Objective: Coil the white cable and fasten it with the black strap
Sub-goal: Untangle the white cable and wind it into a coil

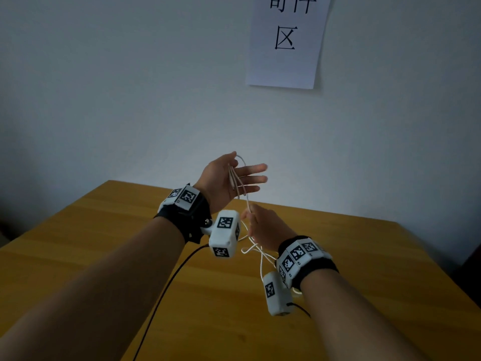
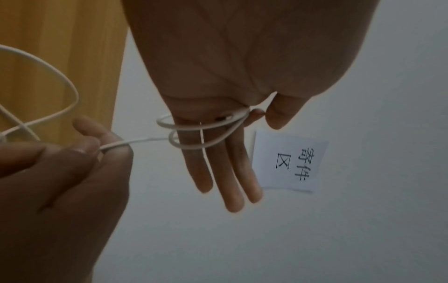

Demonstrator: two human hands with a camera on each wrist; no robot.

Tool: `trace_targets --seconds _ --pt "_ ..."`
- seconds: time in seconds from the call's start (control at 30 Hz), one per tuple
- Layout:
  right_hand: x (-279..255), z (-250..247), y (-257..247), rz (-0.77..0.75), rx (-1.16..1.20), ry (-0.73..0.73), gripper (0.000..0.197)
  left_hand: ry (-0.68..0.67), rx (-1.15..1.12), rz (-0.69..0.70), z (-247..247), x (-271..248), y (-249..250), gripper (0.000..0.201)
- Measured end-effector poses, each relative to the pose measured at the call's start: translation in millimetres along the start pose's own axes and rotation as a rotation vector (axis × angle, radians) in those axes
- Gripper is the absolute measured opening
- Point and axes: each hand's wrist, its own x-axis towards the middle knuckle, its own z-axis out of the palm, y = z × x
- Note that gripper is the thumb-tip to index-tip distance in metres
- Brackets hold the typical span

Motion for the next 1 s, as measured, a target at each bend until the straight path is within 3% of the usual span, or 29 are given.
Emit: trace_targets --seconds 0.1,0.2,0.4,0.47,0.6,0.83,1.0 --pt "0 -1 -9 -0.045 -0.04 -0.066 0.033 -0.044 0.132 -0.028 5 0 -5 0.026" --pt "-1 -3 -12 -0.054 -0.027 -0.113 0.035 0.038 0.321 -0.002 5 1 -9 0.041" --pt "1 -8 -10 -0.059 -0.027 -0.043 0.032 0.177 0.757 -0.02 -2 7 -22 0.017" --pt "1 -9 -11 -0.1 -0.001 -0.014 0.029 0.197 0.977 -0.024 -6 6 -27 0.019" --pt "1 -11 -12 -0.09 0.033 0.003 0.021 0.238 1.391 -0.05 -17 4 -37 0.032" --pt "2 -17 -5 -0.061 0.015 0.055 0.019 0.203 1.766 -0.104 -36 9 -47 0.071" --pt "-1 -29 3 -0.022 -0.032 0.084 0.015 0.161 1.91 -0.257 -44 9 -43 0.073"
